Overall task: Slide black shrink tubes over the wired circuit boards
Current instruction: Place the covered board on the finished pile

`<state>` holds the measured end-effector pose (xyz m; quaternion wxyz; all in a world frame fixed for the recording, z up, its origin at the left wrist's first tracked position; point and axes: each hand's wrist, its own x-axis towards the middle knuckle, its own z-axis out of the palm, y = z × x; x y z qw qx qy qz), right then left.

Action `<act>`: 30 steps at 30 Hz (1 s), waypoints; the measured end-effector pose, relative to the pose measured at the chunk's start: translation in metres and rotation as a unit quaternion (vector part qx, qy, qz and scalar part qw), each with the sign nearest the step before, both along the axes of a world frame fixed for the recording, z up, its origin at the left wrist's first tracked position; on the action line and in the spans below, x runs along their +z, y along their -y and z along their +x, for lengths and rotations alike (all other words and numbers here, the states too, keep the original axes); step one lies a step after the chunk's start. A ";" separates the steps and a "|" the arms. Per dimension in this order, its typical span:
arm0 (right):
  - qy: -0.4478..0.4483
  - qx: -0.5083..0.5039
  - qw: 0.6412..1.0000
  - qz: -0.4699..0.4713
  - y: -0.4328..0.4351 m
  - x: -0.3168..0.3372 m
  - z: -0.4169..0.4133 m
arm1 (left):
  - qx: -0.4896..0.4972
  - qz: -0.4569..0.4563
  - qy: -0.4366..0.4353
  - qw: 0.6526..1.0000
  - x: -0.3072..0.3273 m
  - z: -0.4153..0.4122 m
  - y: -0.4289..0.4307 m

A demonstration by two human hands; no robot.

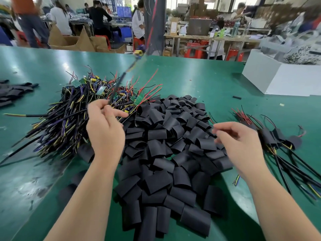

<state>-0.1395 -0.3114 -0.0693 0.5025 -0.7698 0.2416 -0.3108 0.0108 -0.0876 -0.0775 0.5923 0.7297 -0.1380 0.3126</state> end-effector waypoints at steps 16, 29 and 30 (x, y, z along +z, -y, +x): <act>0.163 0.171 0.894 0.382 -0.026 -0.008 0.010 | -0.121 0.425 0.020 0.897 -0.010 -0.032 0.018; 0.049 0.212 0.954 0.204 -0.049 -0.022 0.018 | -0.247 0.292 0.090 0.920 -0.009 -0.050 0.035; -0.011 0.198 0.974 0.113 -0.048 -0.023 0.018 | -0.232 0.274 0.082 0.930 -0.009 -0.048 0.035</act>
